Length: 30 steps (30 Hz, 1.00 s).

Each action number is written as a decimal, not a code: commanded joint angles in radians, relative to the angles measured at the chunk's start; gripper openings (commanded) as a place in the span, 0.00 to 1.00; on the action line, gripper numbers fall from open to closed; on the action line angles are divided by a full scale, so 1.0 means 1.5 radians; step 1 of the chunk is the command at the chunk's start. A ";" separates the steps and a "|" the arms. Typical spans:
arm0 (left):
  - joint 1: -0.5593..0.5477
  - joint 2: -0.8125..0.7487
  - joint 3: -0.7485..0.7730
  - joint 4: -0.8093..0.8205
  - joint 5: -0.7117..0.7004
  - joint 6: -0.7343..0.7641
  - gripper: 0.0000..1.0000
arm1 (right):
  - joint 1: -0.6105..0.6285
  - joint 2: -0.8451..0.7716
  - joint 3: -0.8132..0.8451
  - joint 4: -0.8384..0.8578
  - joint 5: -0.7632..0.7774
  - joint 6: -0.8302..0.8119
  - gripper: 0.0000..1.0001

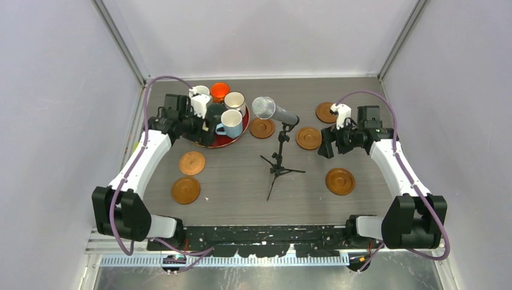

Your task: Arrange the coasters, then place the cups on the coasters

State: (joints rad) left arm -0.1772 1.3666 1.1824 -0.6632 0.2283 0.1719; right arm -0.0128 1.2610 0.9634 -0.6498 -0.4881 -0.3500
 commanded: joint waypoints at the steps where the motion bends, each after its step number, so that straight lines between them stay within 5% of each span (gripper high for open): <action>1: -0.047 -0.042 -0.025 0.009 0.103 0.044 1.00 | 0.031 -0.024 -0.032 -0.051 -0.060 -0.055 0.90; 7: -0.165 -0.027 -0.081 0.059 0.175 0.010 1.00 | 0.096 -0.017 -0.058 -0.080 -0.089 -0.078 0.88; 11: -0.182 -0.008 -0.096 0.122 0.189 -0.065 1.00 | 0.134 -0.035 -0.092 -0.074 -0.106 -0.081 0.87; 25: -0.054 -0.035 -0.090 0.147 0.189 -0.171 1.00 | 0.374 -0.148 -0.182 -0.083 0.070 -0.160 0.79; 30: -0.030 -0.044 -0.090 0.140 0.190 -0.189 1.00 | 0.531 -0.115 -0.142 -0.113 0.162 -0.172 0.79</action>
State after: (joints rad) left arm -0.2352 1.3407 1.0332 -0.4824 0.4828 -0.0719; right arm 0.6392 1.0550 0.6907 -0.7914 -0.3817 -0.5587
